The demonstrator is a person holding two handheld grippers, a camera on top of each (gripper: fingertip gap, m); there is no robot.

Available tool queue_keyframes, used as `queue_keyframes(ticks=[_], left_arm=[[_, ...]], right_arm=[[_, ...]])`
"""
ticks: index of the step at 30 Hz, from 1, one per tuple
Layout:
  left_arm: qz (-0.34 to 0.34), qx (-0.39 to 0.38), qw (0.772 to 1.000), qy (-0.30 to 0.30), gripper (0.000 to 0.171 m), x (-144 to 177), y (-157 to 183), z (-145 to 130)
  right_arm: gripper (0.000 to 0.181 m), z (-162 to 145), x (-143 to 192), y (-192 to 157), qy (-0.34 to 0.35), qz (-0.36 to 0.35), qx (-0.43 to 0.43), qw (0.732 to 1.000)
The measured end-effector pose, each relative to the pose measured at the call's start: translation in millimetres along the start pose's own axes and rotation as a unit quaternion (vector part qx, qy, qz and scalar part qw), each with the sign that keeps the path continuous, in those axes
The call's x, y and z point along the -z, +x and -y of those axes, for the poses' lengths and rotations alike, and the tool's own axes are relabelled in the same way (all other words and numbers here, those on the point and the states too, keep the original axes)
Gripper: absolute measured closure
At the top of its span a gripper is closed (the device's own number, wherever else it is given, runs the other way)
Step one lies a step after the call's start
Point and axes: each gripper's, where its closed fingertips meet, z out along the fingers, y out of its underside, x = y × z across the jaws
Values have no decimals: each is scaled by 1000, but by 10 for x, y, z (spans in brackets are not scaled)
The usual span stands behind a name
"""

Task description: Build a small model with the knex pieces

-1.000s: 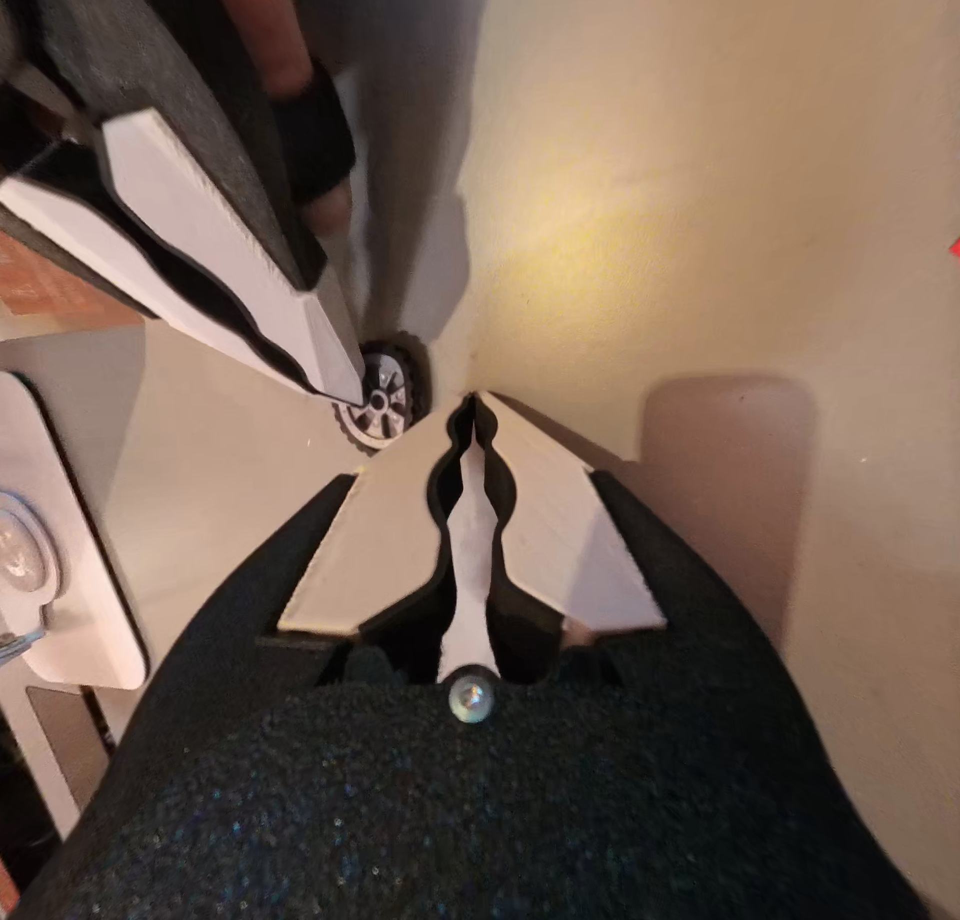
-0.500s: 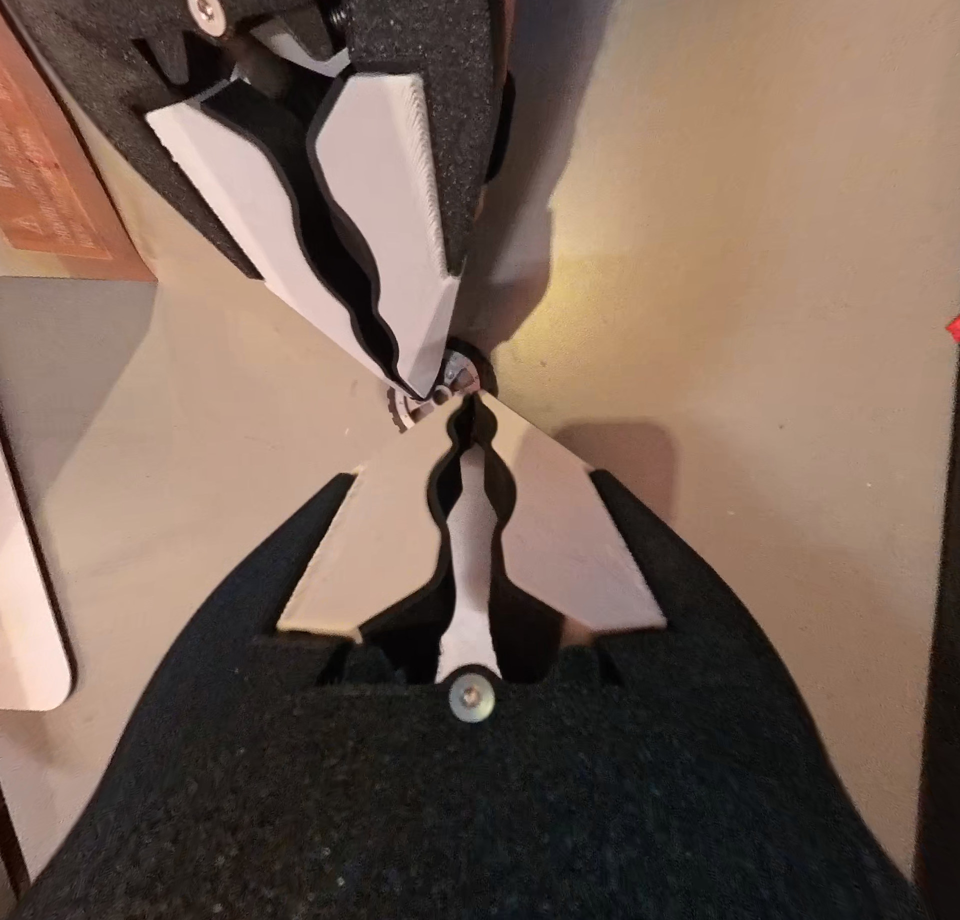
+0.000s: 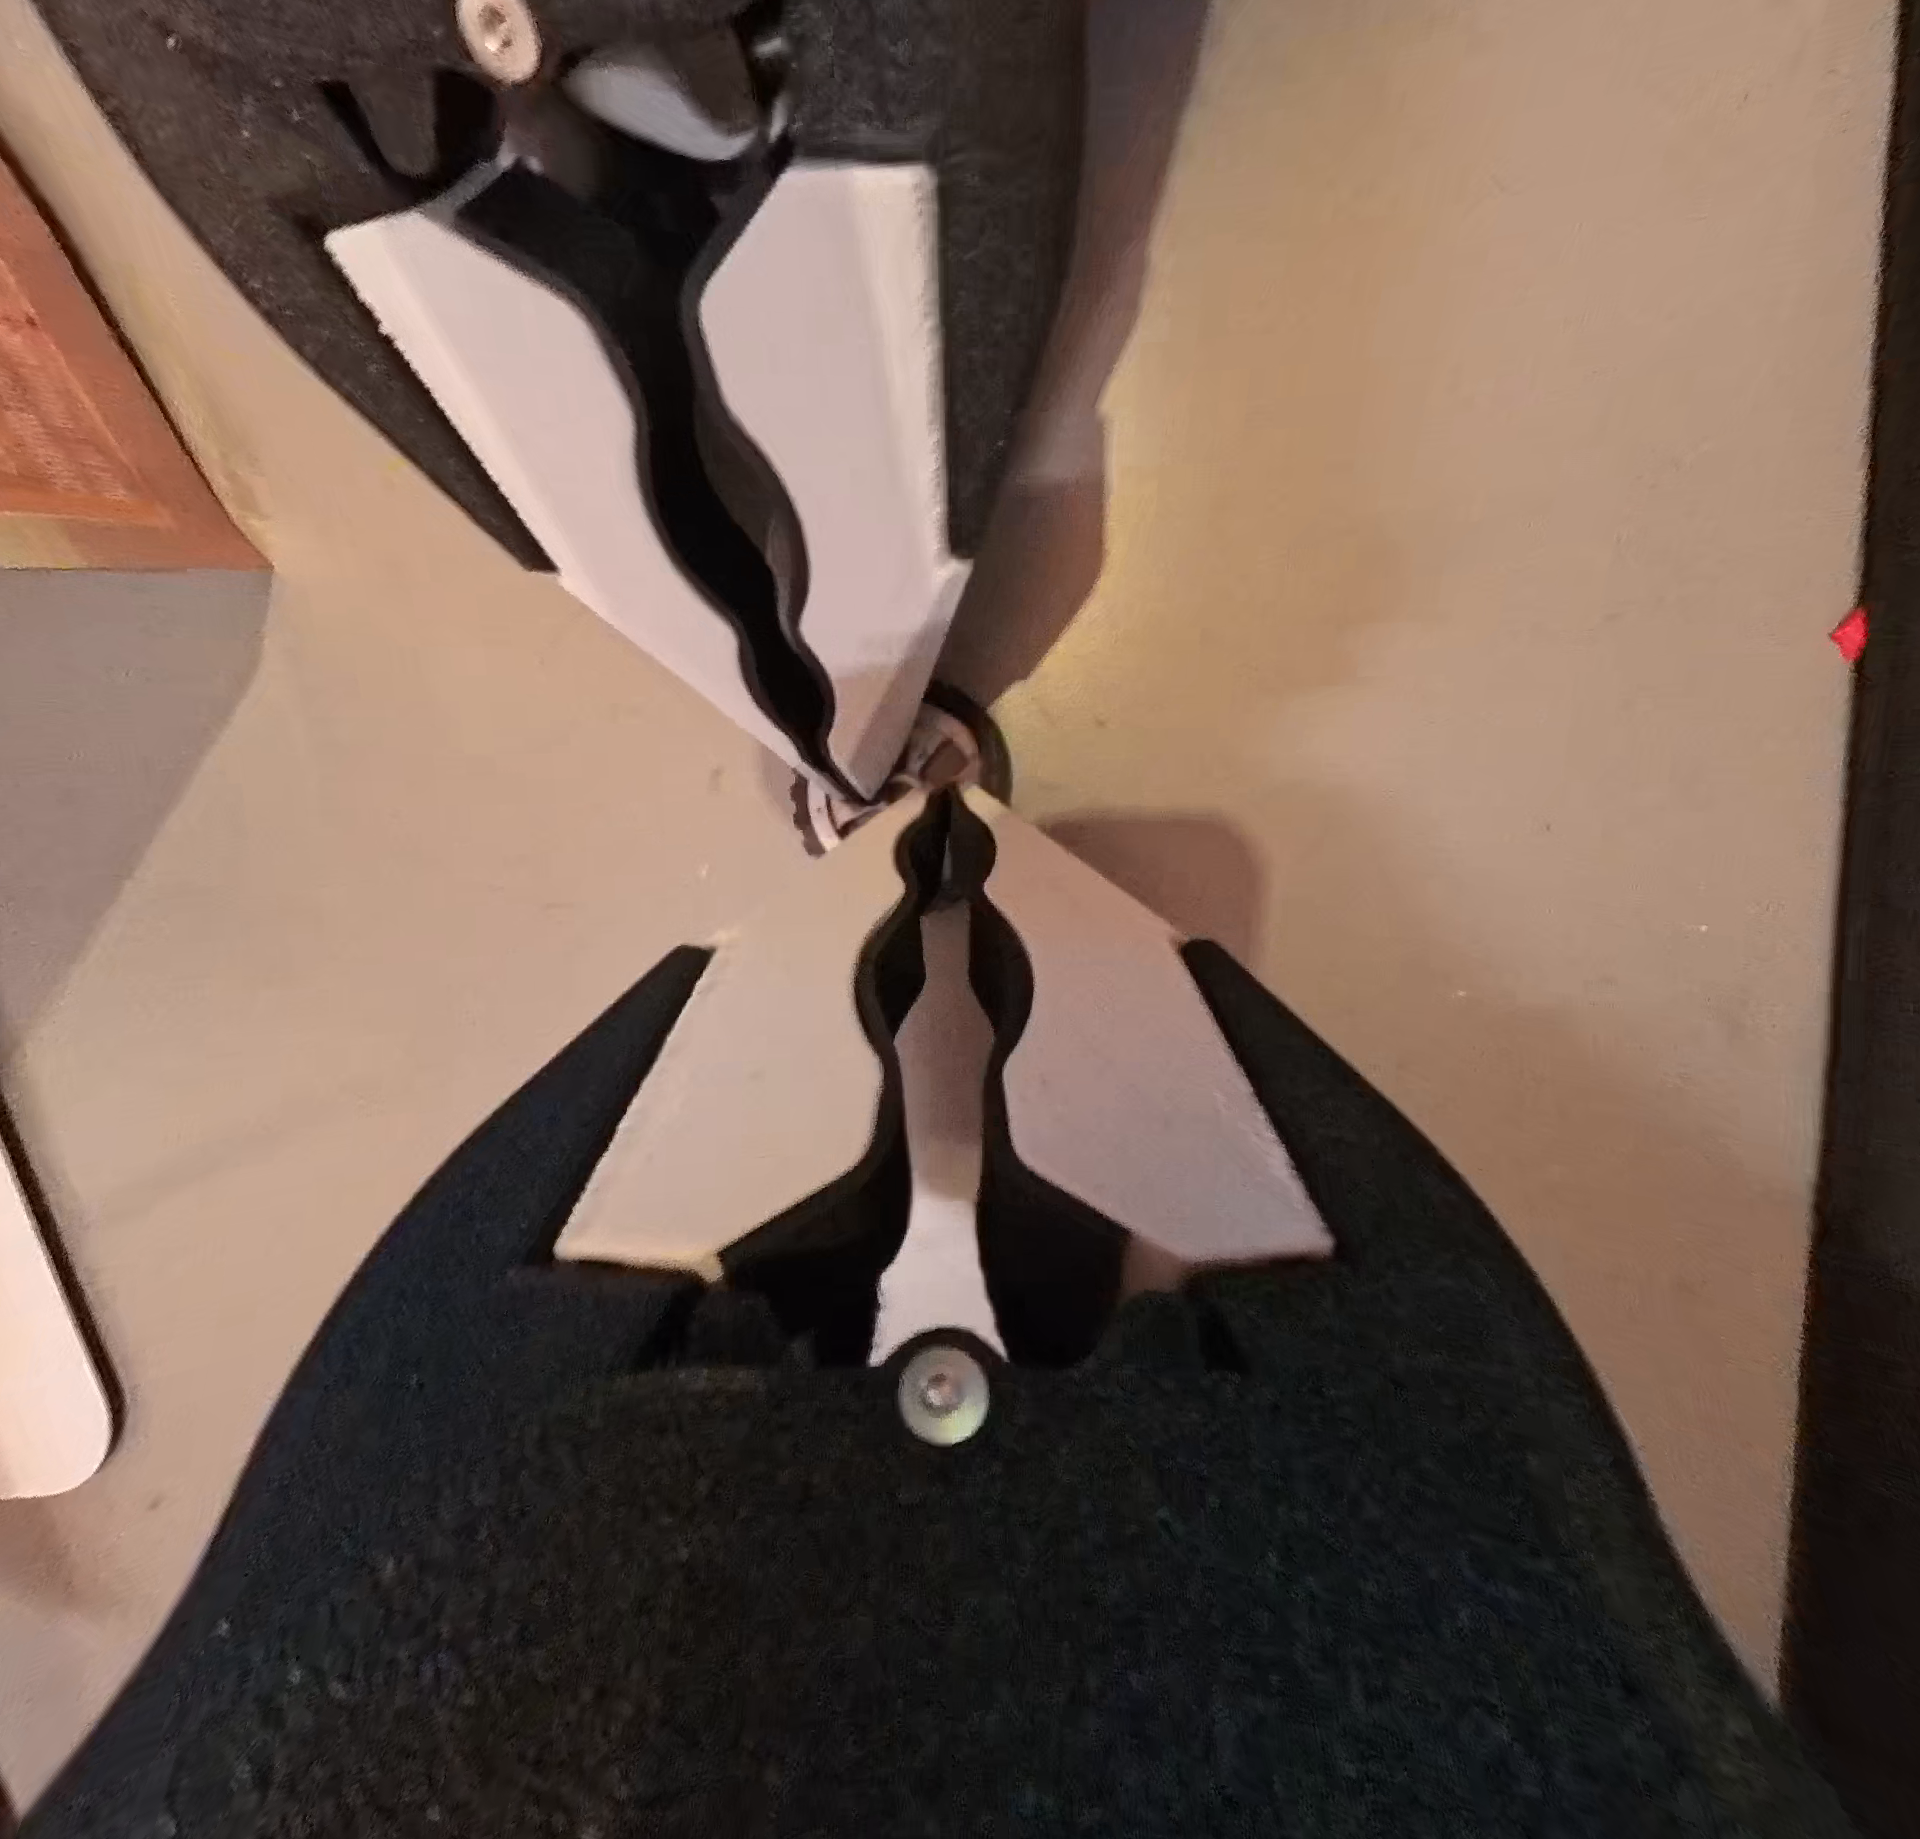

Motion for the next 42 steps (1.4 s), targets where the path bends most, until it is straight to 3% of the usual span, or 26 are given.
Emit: queue_keyframes(ticks=[12, 19, 27, 32, 35, 39, 42], left_arm=[[-12, -38, 999, -30, 171, -46, 76, -62], [47, -110, 991, -55, 171, -55, 113, -33], [154, -219, 952, -146, 171, -53, 136, -8], [269, -266, 907, -183, 171, -52, 138, -8], [338, -250, 893, -159, 171, -45, 134, -3], [387, -184, 897, -107, 171, -33, 133, 3], [383, -144, 909, -70, 171, -20, 134, -9]], right_arm=[[180, 11, -16, -29, 2, 13, -7, 1000], [181, 23, -33, -70, 7, 31, -13, 999], [181, 27, -37, -76, 9, 31, -13, 999], [181, 30, -40, -75, 9, 16, -3, 1000], [180, 34, -43, -72, 11, 4, 6, 1000], [180, 36, -41, -69, 16, -19, 21, 999], [180, 38, -40, -66, 18, -33, 33, 999]])
